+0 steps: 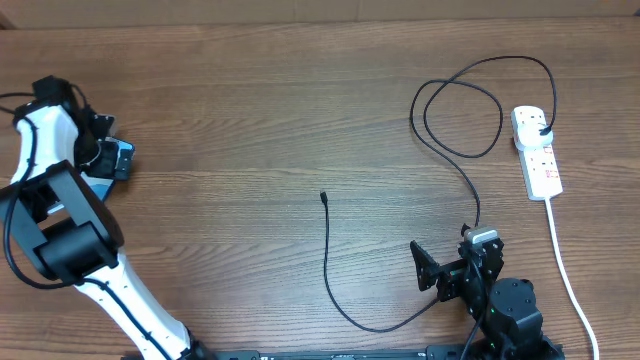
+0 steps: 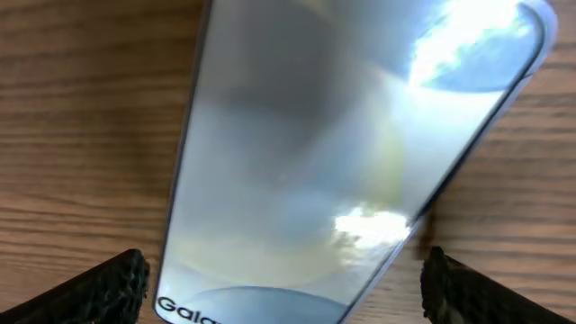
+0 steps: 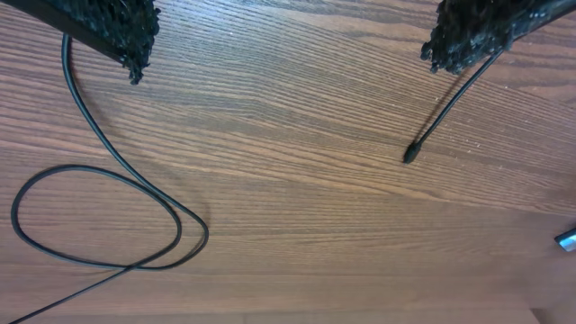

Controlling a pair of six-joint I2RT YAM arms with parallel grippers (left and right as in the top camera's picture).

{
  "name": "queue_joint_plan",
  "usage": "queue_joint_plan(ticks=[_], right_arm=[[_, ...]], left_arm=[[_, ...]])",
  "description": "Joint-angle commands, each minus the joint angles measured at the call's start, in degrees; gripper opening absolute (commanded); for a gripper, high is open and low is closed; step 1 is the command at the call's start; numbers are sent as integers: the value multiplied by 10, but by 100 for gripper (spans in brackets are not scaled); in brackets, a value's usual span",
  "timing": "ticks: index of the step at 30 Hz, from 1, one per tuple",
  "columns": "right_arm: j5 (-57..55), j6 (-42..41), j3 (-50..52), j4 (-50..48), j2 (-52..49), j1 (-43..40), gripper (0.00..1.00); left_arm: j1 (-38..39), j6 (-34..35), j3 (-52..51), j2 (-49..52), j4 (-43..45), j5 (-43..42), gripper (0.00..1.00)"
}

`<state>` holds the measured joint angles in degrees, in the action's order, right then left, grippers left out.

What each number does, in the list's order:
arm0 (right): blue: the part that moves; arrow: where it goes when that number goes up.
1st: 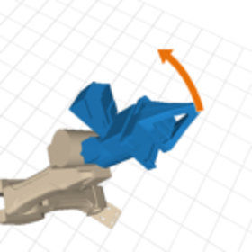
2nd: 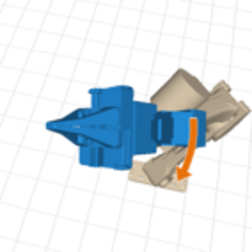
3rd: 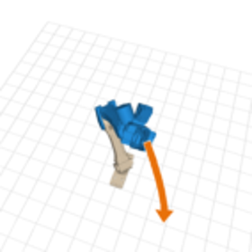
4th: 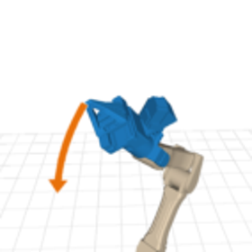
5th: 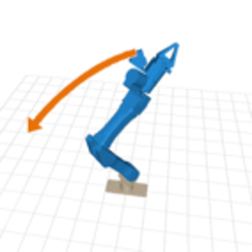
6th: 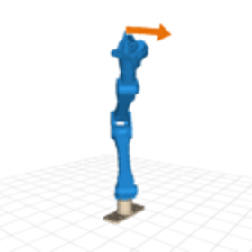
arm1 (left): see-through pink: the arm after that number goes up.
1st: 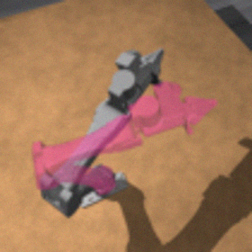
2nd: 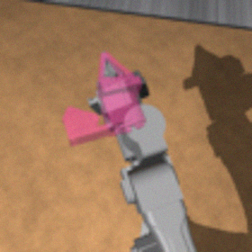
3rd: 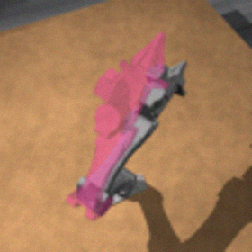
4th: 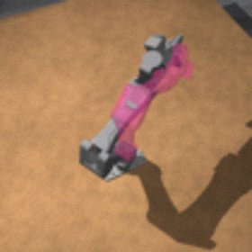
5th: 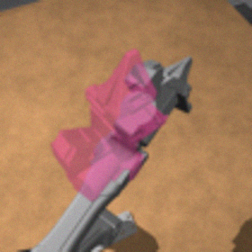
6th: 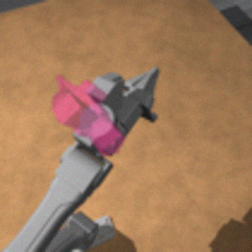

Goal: Plug charger to phone and switch on socket
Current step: 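Close the left gripper on the phone's short edge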

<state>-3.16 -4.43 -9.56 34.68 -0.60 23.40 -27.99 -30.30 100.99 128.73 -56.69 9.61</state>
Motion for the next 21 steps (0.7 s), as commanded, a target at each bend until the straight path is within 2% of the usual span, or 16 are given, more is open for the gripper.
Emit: queue_joint_plan(ticks=[1, 10, 21], right_arm=[[3, 4, 8, 10, 3, 3, 100], [3, 4, 8, 10, 3, 3, 100], [3, 4, 7, 10, 3, 3, 100]], left_arm=[[-28, -42, 15, 9, 4, -51, 100], [-47, -93, 14, 17, 17, -119, 100], [-47, -99, 14, 55, 21, -110, 100]])
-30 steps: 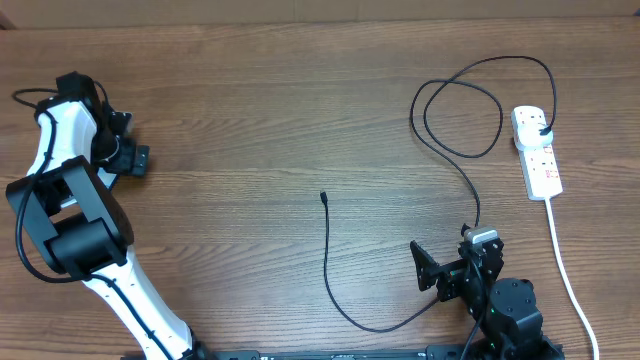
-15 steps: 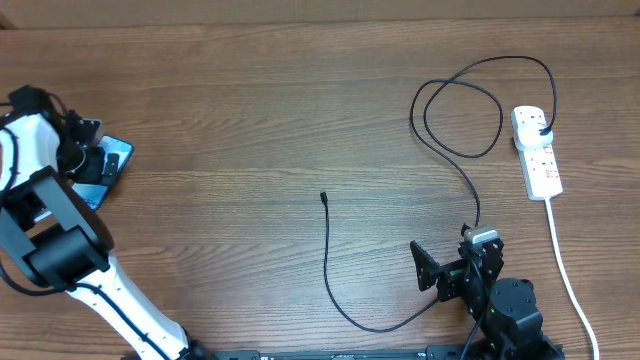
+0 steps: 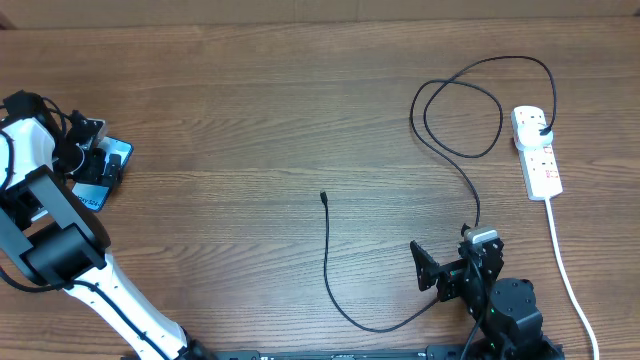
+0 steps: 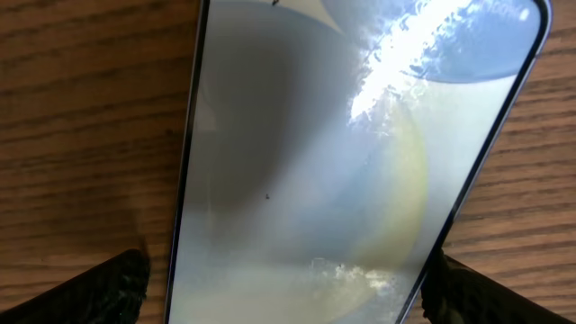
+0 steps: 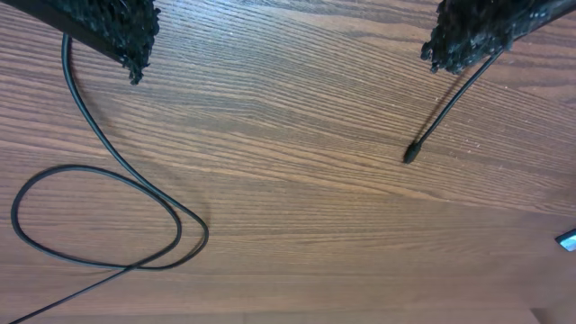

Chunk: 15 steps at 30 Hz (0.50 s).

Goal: Plug charger to phone and switch on socket
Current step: 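Close the left gripper on the phone's short edge, then lift the phone with the left gripper and carry it toward center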

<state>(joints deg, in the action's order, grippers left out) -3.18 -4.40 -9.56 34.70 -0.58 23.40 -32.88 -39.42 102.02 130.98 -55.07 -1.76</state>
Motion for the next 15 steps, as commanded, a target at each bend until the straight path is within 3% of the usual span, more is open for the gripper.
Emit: queue_joint_plan(ticks=[1, 15], right_arm=[[3, 4, 8, 10, 3, 3, 100], [3, 4, 7, 10, 3, 3, 100]], left_arm=[[2, -6, 3, 33, 4, 8, 98], [3, 24, 3, 34, 3, 22, 78]])
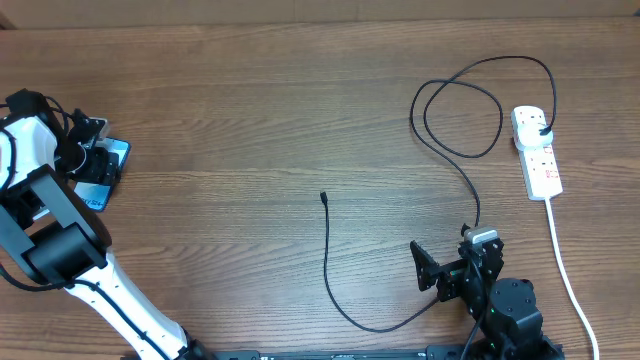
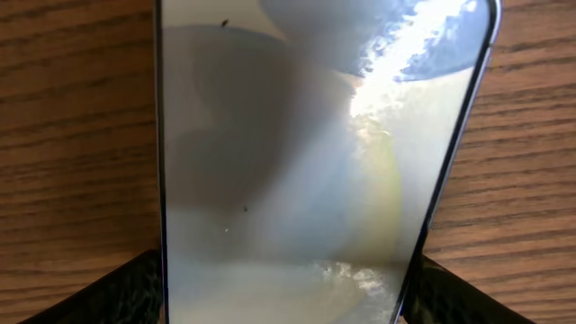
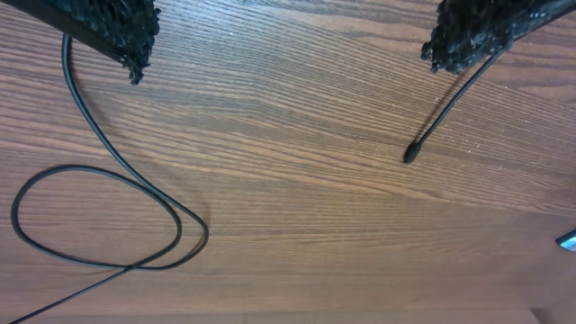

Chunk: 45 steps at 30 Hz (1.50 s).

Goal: Plug charger to phone and switch on socket
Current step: 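Lift the phone with the left gripper and carry it toward center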

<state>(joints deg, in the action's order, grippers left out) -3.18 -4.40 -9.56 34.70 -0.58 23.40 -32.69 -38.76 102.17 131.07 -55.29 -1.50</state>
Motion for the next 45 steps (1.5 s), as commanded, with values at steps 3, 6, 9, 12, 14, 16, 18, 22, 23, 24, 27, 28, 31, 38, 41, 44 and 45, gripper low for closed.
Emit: queue_joint_plan(ticks=[3, 6, 9, 12, 14, 16, 18, 22, 23, 24, 27, 28, 31, 38, 41, 44, 45], right_arm=[[3, 4, 8, 10, 3, 3, 100], [3, 4, 7, 10, 3, 3, 100], [3, 4, 7, 10, 3, 3, 100], [3, 4, 8, 10, 3, 3, 100], [3, 4, 7, 10, 3, 3, 100], [3, 4, 8, 10, 3, 3, 100], [3, 4, 8, 10, 3, 3, 100], [3, 4, 8, 10, 3, 3, 100], [3, 4, 8, 10, 3, 3, 100], [3, 4, 8, 10, 3, 3, 100], [3, 4, 8, 10, 3, 3, 100], [3, 4, 8, 10, 3, 3, 100], [3, 4, 8, 10, 3, 3, 100], [3, 4, 8, 10, 3, 3, 100], [3, 4, 8, 10, 3, 3, 100], [3, 4, 8, 10, 3, 3, 100], [3, 4, 8, 10, 3, 3, 100]], left_arm=[[1, 27, 2, 33, 5, 19, 76], [1, 43, 2, 33, 6, 19, 73], [1, 71, 2, 33, 7, 19, 72], [3, 92, 2, 33, 5, 14, 72], [9, 97, 2, 33, 2, 15, 69], [21, 107, 2, 33, 1, 15, 68], [33, 120, 2, 33, 2, 15, 70], [63, 139, 2, 33, 7, 14, 70], [74, 147, 2, 33, 9, 14, 70], [86, 162, 2, 33, 13, 14, 70], [119, 188, 2, 33, 18, -4, 69], [128, 197, 2, 33, 20, -13, 69], [159, 239, 2, 33, 27, -29, 69], [256, 358, 3, 33, 34, -45, 67], [299, 394, 3, 33, 32, -45, 66], [352, 418, 3, 33, 33, -45, 66], [369, 427, 3, 33, 33, -45, 66]])
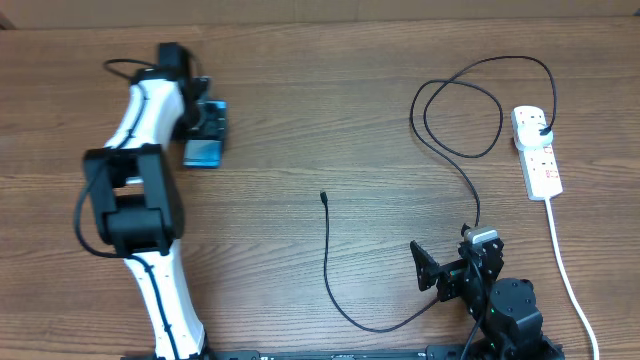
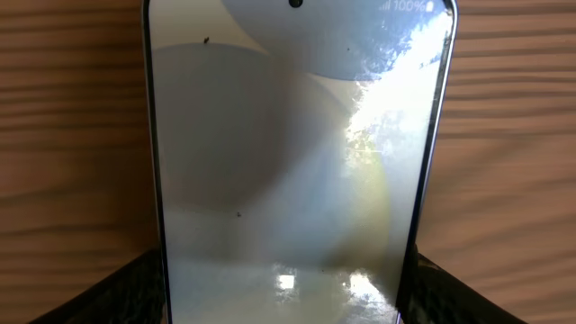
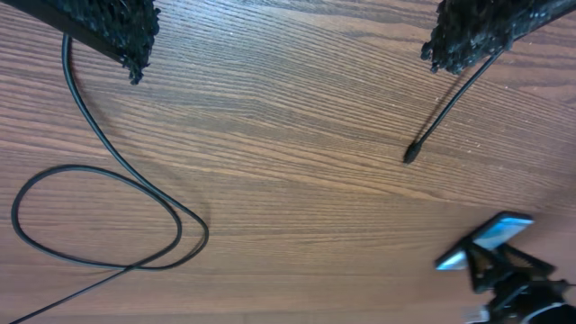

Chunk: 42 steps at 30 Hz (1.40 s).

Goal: Plug charger to phone and switch on socket
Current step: 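Lift the phone with the left gripper and carry it toward center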

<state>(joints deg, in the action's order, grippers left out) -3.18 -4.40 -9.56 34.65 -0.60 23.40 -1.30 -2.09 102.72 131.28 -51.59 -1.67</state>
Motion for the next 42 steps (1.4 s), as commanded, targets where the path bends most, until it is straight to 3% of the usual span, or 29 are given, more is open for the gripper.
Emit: queue_joint_plan(ticks=[1, 13, 25, 42], right_arm=[[3, 4, 7, 10, 3, 3, 100], [3, 4, 8, 10, 3, 3, 100], [3, 4, 8, 10, 3, 3, 100], [3, 4, 8, 10, 3, 3, 100]], left_arm=[[67, 70, -2, 31, -4, -43, 66], [235, 204, -2, 31, -9, -41, 65], [300, 376, -2, 31, -8, 23, 64], [299, 382, 7, 31, -19, 23, 62]])
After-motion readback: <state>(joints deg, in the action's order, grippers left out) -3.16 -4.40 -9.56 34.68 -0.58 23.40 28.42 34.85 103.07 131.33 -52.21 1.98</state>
